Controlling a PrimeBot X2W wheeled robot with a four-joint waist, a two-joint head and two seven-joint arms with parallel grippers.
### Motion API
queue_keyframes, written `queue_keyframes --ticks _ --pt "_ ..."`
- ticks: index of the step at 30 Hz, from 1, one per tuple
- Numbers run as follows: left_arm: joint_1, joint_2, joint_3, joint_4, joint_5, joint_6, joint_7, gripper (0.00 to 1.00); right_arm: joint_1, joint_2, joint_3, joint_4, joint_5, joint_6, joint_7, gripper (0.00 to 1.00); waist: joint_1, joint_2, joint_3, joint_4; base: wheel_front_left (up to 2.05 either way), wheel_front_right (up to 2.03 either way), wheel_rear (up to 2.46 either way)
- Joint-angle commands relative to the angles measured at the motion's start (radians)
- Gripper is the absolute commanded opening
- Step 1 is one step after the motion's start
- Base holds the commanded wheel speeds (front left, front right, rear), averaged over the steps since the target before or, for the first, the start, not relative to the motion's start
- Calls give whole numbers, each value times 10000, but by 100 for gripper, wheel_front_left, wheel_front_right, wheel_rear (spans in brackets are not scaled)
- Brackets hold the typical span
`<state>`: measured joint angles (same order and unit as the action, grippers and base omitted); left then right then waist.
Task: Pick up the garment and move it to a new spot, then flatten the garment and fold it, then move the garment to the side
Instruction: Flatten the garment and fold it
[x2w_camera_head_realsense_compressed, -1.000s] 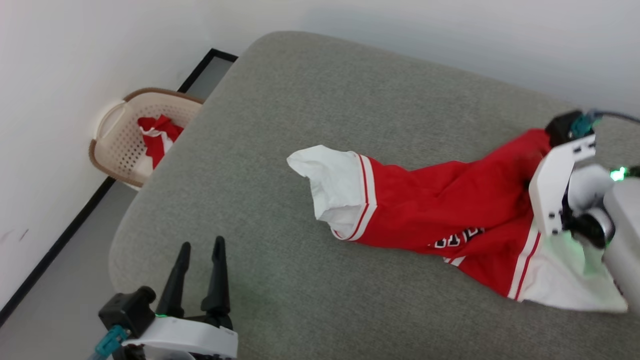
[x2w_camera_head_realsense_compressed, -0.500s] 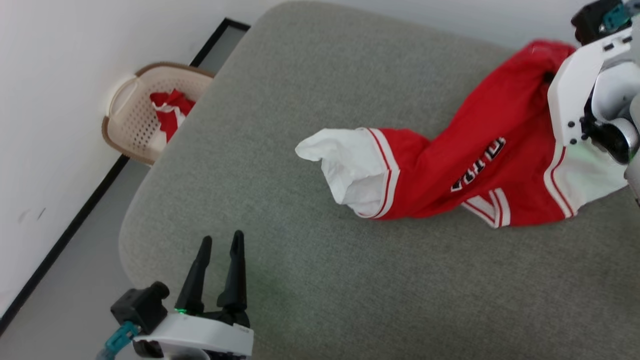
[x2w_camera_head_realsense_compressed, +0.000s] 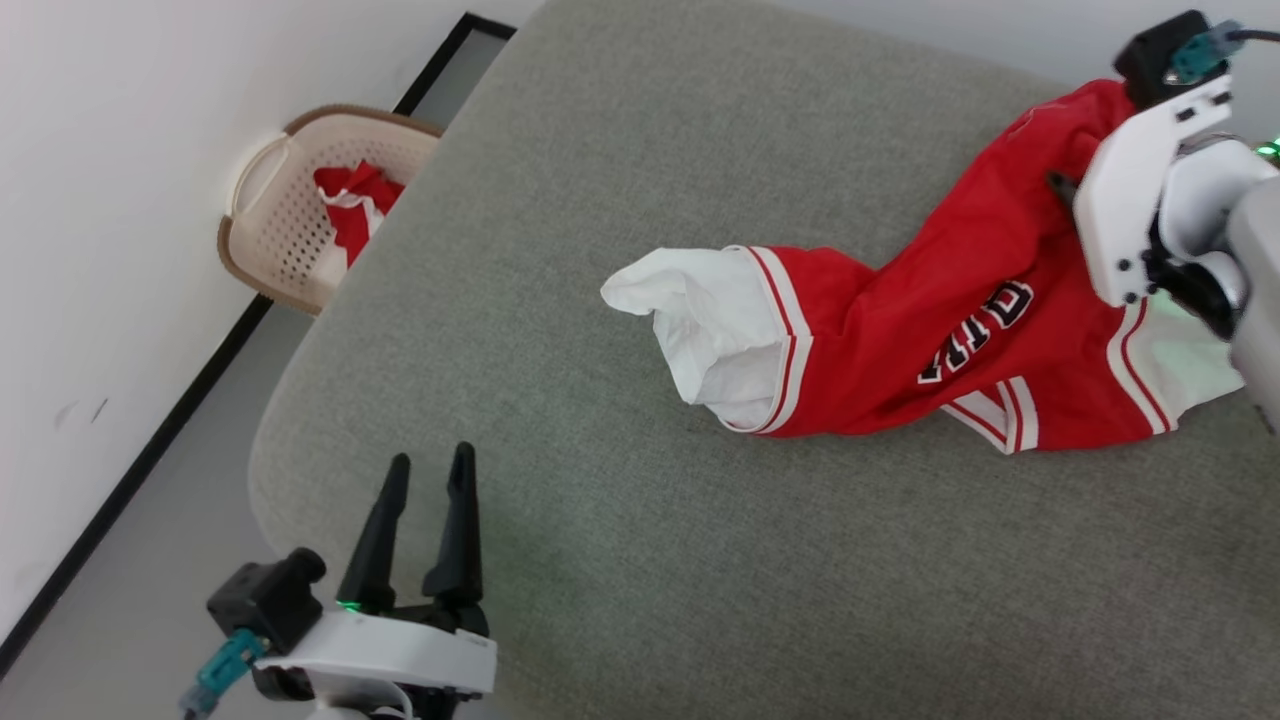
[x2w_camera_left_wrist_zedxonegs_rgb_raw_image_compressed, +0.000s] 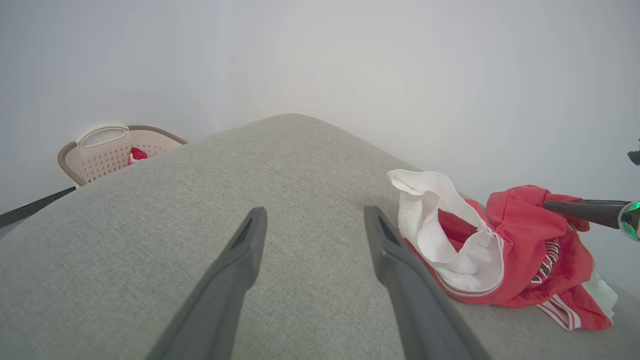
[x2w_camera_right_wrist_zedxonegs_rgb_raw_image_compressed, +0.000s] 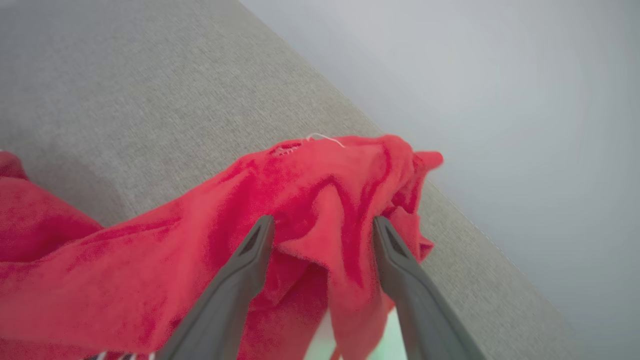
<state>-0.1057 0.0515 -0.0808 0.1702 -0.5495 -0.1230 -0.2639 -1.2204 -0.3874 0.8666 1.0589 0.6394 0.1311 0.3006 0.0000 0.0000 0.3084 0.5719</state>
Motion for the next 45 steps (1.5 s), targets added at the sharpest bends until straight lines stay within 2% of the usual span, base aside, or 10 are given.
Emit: queue_keyframes --ticks 1,13,16,21,22,23,26,33,40,45 --pt "-102 -3 122 17 152 -10 -3 100 -41 -212 193 -92 276 -7 211 100 0 0 -197 -95 0 0 0" --pt "-175 -5 282 196 327 -88 -3 100 1259 -1824 1028 -1387 2205 -7 2386 100 0 0 -458 -249 0 0 0" --pt "-243 -5 283 168 278 -70 -3 100 1463 -1918 1103 -1136 2323 -7 2727 100 0 0 -300 -194 0 0 0" --pt "-358 -7 290 153 178 -74 -3 100 2047 -1517 1090 -121 2520 -7 3118 100 0 0 -158 -114 0 0 0" --pt "-362 -4 319 143 182 -74 -3 100 2117 -1403 1050 121 2543 -7 3097 32 0 0 -157 -105 0 0 0" --pt "-363 -4 338 142 185 -75 -3 100 2153 -1287 1078 232 2474 -7 3007 0 0 0 -168 -99 0 0 0" --pt "-325 -4 429 151 283 -75 -3 100 2121 -1174 1200 331 2487 -7 3130 0 0 0 -273 -108 0 0 0" --pt "-73 -1 456 314 885 -80 -3 100 1763 -1487 1346 -311 2671 -7 3282 0 0 0 -1083 -295 0 0 0" --pt "267 1 794 358 1826 -82 -3 100 2065 -1976 1391 -1285 3135 -7 3370 0 0 0 -1866 -622 0 0 0" --pt "617 4 1154 315 2442 -81 -3 100 2645 -2600 1401 -2367 3659 -7 3762 0 0 0 -2426 -973 0 0 0"
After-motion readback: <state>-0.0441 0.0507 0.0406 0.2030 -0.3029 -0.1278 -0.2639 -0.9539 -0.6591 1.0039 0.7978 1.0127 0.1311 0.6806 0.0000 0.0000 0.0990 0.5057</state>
